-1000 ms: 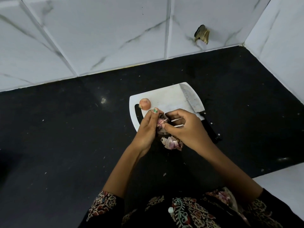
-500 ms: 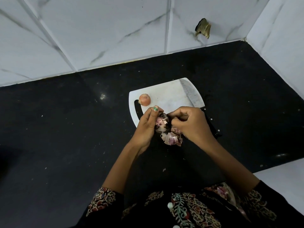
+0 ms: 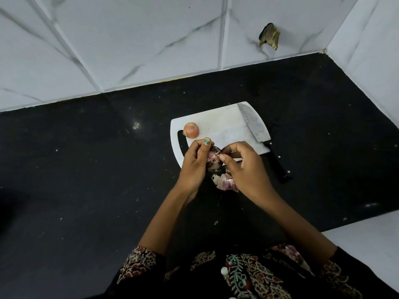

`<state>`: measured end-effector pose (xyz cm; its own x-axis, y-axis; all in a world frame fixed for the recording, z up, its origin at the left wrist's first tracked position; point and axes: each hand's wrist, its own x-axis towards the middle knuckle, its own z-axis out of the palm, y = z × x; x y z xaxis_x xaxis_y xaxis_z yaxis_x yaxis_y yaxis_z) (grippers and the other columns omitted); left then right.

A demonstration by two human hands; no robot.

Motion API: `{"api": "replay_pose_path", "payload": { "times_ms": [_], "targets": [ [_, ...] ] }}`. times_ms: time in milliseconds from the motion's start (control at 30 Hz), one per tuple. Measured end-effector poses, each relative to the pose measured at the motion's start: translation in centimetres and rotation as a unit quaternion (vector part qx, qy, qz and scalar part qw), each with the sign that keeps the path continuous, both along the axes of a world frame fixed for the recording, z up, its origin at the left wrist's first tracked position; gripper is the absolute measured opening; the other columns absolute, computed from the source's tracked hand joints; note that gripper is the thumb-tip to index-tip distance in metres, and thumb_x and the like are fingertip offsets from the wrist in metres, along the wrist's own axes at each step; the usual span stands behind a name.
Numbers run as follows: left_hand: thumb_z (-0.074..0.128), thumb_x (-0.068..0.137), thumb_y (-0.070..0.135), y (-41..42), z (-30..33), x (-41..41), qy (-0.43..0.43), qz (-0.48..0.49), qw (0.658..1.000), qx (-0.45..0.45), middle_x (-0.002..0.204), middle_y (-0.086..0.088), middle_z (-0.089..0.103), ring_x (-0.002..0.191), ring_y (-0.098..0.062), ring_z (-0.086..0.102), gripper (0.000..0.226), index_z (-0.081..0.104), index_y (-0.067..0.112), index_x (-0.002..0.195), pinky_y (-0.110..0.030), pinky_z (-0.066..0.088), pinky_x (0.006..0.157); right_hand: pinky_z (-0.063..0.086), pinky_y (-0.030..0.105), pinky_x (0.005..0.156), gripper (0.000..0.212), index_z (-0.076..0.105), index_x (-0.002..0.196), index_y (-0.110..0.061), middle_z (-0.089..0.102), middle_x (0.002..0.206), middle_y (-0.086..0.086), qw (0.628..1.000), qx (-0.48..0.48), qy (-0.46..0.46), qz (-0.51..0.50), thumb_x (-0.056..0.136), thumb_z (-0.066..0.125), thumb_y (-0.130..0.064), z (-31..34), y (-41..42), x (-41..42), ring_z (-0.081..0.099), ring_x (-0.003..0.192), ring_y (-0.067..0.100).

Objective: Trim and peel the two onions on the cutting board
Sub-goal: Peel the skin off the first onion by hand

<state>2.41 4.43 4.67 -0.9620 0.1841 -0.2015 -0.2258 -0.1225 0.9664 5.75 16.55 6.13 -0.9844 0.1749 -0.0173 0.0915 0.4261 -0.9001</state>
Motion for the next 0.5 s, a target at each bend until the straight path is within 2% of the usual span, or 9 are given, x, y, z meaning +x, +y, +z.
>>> {"api": "replay_pose_path", "payload": {
  "times_ms": [133, 167, 233, 300, 367, 500],
  "targets": [
    [0.04, 0.099, 0.037, -0.2, -0.1, -0.1, -0.044, 0.011, 0.999, 0.016, 0.087, 0.0, 0.063, 0.081, -0.011, 0.062, 0.028, 0.061, 0.019, 0.093, -0.025, 0.051, 0.073, 0.057, 0.036, 0.075, 0.004, 0.056, 0.098, -0.013, 0.064, 0.095, 0.004, 0.995, -0.045, -0.068, -0.066, 0.095, 0.053, -0.015, -0.9, 1.3, -0.6, 0.067, 0.087, 0.02],
    [0.04, 0.099, 0.038, -0.2, 0.0, -0.1, -0.058, 0.012, 0.998, 0.023, 0.088, 0.001, 0.064, 0.079, -0.009, 0.064, 0.028, 0.061, 0.02, 0.094, -0.024, 0.052, 0.07, 0.057, 0.037, 0.075, 0.002, 0.056, 0.095, -0.013, 0.065, 0.093, 0.003, 0.992, -0.036, -0.085, -0.081, 0.095, 0.054, -0.014, -1.3, 1.9, -0.6, 0.068, 0.086, 0.021],
    [0.039, 0.098, 0.04, -0.2, 0.2, -0.1, -0.074, 0.01, 0.997, 0.032, 0.091, 0.001, 0.066, 0.079, -0.007, 0.066, 0.03, 0.062, 0.021, 0.096, -0.023, 0.053, 0.065, 0.057, 0.039, 0.077, 0.01, 0.058, 0.084, -0.018, 0.067, 0.088, 0.003, 0.99, -0.017, -0.104, -0.093, 0.091, 0.06, -0.011, -1.7, 2.7, -0.5, 0.069, 0.084, 0.021],
    [0.04, 0.097, 0.043, -0.2, 0.2, -0.1, -0.067, 0.01, 0.998, 0.018, 0.096, -0.001, 0.065, 0.087, -0.012, 0.064, 0.031, 0.064, 0.023, 0.098, -0.024, 0.052, 0.068, 0.059, 0.04, 0.074, 0.019, 0.059, 0.078, -0.021, 0.069, 0.085, 0.007, 0.99, -0.046, -0.102, -0.09, 0.087, 0.063, -0.005, -1.5, 2.7, -0.2, 0.07, 0.077, 0.021],
    [0.042, 0.096, 0.042, 0.0, 0.3, 0.0, -0.061, 0.015, 0.998, 0.006, 0.093, -0.003, 0.066, 0.087, -0.015, 0.064, 0.031, 0.065, 0.022, 0.096, -0.024, 0.052, 0.067, 0.06, 0.038, 0.073, 0.024, 0.062, 0.079, -0.022, 0.07, 0.084, 0.007, 0.991, -0.082, -0.078, -0.076, 0.086, 0.061, 0.0, -0.8, 2.1, 0.0, 0.071, 0.072, 0.02],
    [0.046, 0.097, 0.035, 0.1, 0.1, 0.0, -0.059, 0.014, 0.998, 0.01, 0.093, -0.005, 0.068, 0.087, -0.016, 0.066, 0.025, 0.064, 0.018, 0.095, -0.028, 0.054, 0.076, 0.057, 0.029, 0.076, 0.012, 0.07, 0.093, -0.017, 0.073, 0.088, -0.001, 0.992, -0.112, -0.053, -0.035, 0.083, 0.07, -0.011, 0.4, 0.8, 0.2, 0.071, 0.08, 0.011]
  ]
}}
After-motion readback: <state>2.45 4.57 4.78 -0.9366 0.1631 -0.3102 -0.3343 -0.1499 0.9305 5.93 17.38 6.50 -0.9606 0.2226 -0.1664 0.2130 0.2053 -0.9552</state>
